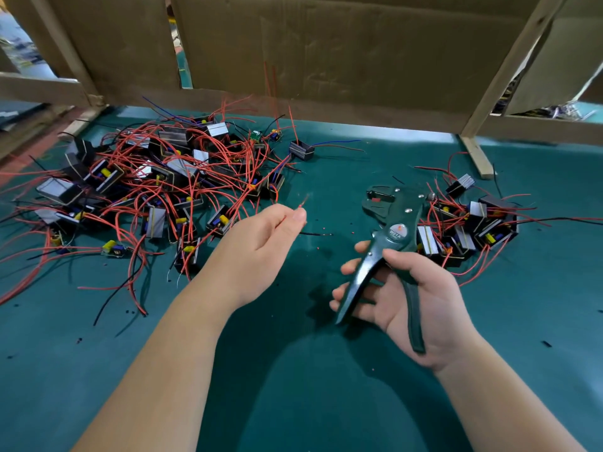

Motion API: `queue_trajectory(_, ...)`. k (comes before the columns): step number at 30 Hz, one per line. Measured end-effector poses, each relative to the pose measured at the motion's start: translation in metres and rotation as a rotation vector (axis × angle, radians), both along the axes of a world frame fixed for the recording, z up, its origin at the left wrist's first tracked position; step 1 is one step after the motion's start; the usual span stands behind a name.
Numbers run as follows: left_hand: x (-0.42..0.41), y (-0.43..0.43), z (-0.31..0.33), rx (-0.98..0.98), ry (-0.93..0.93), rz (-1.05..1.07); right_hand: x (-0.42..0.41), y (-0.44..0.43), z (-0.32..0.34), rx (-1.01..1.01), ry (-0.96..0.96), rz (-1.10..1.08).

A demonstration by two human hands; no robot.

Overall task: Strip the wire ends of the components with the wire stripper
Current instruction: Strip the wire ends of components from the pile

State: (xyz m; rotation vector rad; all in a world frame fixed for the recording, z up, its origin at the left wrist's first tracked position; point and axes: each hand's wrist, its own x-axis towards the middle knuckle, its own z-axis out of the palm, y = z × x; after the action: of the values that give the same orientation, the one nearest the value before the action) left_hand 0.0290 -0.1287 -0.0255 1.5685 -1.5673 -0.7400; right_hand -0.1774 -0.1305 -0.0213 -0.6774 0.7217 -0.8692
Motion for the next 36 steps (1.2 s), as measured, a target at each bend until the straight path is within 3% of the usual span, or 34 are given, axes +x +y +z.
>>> queue_trajectory(4, 0.000, -0.001, 0.001, 0.001, 0.049, 0.008, 0.004, 0.003, -0.001, -0.081, -0.059, 0.055)
queue_trajectory(10, -0.011, -0.001, 0.001, -0.125, -0.113, -0.022, 0.008, 0.009, 0.001, -0.162, -0.113, 0.185)
queue_trajectory(18, -0.018, 0.000, 0.000, -0.167, -0.219, -0.021, 0.010, 0.007, 0.002, -0.139, -0.155, 0.076)
queue_trajectory(25, -0.031, 0.003, 0.008, 0.113, 0.042, -0.023, 0.009, 0.003, 0.004, -0.121, -0.125, 0.038)
queue_trajectory(30, -0.020, 0.006, 0.015, 0.438, 0.369, -0.094, 0.012, 0.003, 0.002, -0.060, -0.094, 0.103)
queue_trajectory(36, -0.007, 0.011, 0.026, 0.586, 0.354, -0.253, 0.014, 0.003, 0.001, -0.033, -0.127, 0.190)
